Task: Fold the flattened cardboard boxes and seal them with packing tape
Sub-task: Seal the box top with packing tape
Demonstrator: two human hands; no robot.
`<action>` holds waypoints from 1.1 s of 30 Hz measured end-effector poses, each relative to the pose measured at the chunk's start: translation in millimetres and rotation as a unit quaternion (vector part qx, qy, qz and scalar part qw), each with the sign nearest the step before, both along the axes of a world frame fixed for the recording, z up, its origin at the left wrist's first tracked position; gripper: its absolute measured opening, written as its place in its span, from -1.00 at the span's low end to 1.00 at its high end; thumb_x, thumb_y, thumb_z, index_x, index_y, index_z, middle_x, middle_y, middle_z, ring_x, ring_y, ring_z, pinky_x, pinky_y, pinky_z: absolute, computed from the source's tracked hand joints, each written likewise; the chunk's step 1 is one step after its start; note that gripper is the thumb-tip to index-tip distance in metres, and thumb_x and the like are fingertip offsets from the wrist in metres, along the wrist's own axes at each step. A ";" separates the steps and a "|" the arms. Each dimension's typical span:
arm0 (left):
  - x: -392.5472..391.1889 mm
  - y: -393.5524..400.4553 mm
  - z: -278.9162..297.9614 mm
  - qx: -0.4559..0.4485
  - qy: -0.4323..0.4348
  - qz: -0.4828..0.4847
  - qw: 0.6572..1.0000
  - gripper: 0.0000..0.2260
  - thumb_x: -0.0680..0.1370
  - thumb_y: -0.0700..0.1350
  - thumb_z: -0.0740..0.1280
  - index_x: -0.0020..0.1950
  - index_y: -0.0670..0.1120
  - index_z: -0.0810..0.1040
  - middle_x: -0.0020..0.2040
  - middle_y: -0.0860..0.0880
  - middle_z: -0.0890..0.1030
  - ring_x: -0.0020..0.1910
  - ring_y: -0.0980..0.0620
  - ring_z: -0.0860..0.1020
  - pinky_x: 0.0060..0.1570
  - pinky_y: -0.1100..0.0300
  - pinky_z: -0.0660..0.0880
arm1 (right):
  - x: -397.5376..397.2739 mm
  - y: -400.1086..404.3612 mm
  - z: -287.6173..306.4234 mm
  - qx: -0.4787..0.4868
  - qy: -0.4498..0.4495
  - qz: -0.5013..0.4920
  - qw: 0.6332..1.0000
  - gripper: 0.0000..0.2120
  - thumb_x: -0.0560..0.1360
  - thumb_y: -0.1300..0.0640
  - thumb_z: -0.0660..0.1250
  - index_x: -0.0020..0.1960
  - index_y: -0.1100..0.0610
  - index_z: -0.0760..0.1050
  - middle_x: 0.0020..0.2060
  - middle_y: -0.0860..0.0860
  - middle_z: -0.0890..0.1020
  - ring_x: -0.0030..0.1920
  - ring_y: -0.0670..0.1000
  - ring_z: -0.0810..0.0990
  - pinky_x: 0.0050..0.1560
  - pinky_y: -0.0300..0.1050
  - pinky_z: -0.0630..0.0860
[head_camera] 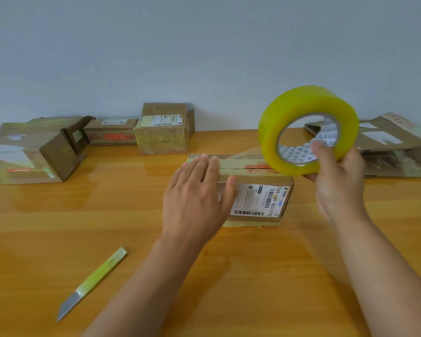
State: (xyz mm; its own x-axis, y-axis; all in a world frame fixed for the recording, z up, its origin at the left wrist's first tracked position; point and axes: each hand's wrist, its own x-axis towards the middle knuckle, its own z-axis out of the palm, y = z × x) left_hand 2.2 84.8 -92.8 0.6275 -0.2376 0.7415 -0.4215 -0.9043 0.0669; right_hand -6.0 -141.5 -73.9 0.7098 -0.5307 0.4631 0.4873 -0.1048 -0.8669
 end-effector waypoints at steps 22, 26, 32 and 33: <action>-10.5 -30.2 9.3 0.063 0.025 0.006 0.998 -0.36 0.62 0.22 0.07 0.28 -0.31 0.56 0.25 -0.27 0.60 0.28 -0.19 0.56 0.30 -0.05 0.45 | -14.3 8.8 -7.7 0.057 0.076 0.126 0.987 -0.52 0.36 -0.13 0.53 0.22 -0.02 0.54 0.13 -0.04 0.68 0.19 -0.01 0.63 0.29 0.22 0.49; -9.4 -29.0 6.5 0.057 0.006 0.004 0.998 -0.39 0.61 0.22 0.09 0.23 -0.28 0.60 0.23 -0.25 0.62 0.26 -0.17 0.58 0.27 -0.04 0.47 | -16.5 11.1 -4.8 0.046 0.079 0.131 0.987 -0.35 0.23 -0.30 0.55 0.23 -0.05 0.53 0.15 -0.04 0.68 0.21 0.01 0.62 0.31 0.26 0.47; -7.3 -26.5 4.8 0.039 0.011 -0.027 0.999 -0.46 0.63 0.22 0.10 0.34 -0.14 0.57 0.30 -0.19 0.59 0.31 -0.17 0.54 0.27 -0.08 0.44 | -16.3 11.8 -4.9 0.046 0.074 0.129 0.988 -0.30 0.19 -0.35 0.55 0.23 -0.06 0.53 0.15 -0.07 0.68 0.21 -0.02 0.62 0.32 0.25 0.46; -8.1 -27.0 4.5 0.041 0.009 -0.030 0.999 -0.48 0.63 0.22 0.10 0.36 -0.09 0.55 0.30 -0.19 0.59 0.31 -0.19 0.54 0.27 -0.09 0.43 | -16.5 12.0 -5.1 0.046 0.073 0.131 0.988 -0.31 0.19 -0.35 0.55 0.21 -0.07 0.53 0.15 -0.07 0.68 0.20 -0.03 0.62 0.32 0.25 0.47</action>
